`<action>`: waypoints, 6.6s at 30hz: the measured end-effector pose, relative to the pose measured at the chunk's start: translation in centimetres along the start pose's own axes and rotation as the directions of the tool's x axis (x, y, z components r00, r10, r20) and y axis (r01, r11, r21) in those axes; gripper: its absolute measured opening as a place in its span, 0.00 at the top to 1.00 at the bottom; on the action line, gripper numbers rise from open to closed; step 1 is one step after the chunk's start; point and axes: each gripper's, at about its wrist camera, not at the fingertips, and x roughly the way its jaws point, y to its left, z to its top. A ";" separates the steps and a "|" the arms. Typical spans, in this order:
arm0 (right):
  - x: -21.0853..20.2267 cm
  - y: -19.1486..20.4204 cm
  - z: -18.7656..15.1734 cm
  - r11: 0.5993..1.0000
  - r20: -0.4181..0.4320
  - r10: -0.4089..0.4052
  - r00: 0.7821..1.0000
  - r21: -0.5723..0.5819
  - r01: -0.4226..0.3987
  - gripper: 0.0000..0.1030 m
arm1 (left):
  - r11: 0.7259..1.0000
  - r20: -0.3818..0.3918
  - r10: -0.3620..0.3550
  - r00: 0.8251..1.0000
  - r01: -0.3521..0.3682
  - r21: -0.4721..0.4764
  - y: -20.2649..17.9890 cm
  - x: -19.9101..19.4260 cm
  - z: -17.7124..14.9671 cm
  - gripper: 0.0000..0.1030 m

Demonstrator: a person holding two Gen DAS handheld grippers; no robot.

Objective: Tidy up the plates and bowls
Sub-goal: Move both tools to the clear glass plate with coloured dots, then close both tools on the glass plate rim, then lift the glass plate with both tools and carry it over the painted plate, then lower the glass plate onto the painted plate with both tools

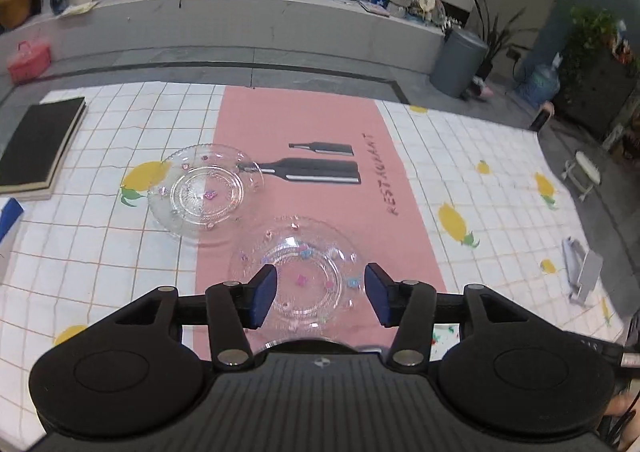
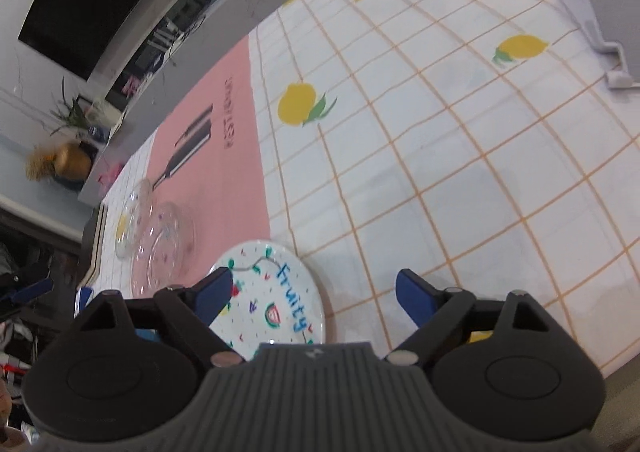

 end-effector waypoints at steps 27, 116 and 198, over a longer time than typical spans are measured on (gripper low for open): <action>5.9 26.2 3.1 0.874 0.043 -0.220 0.975 -0.435 0.217 0.14 | 0.971 0.014 -0.026 1.000 0.028 -0.238 10.4 1.4 0.2 0.39; 21.7 13.4 2.6 0.888 -0.358 0.458 0.813 0.226 -0.401 0.58 | 0.636 0.093 -0.545 0.833 0.483 -0.602 17.0 15.1 -4.7 0.25; 1.4 -5.0 -4.2 0.740 0.062 0.456 0.888 0.527 -0.417 0.89 | 0.855 -0.343 -0.519 0.783 0.477 -0.205 -4.4 10.1 -4.5 0.78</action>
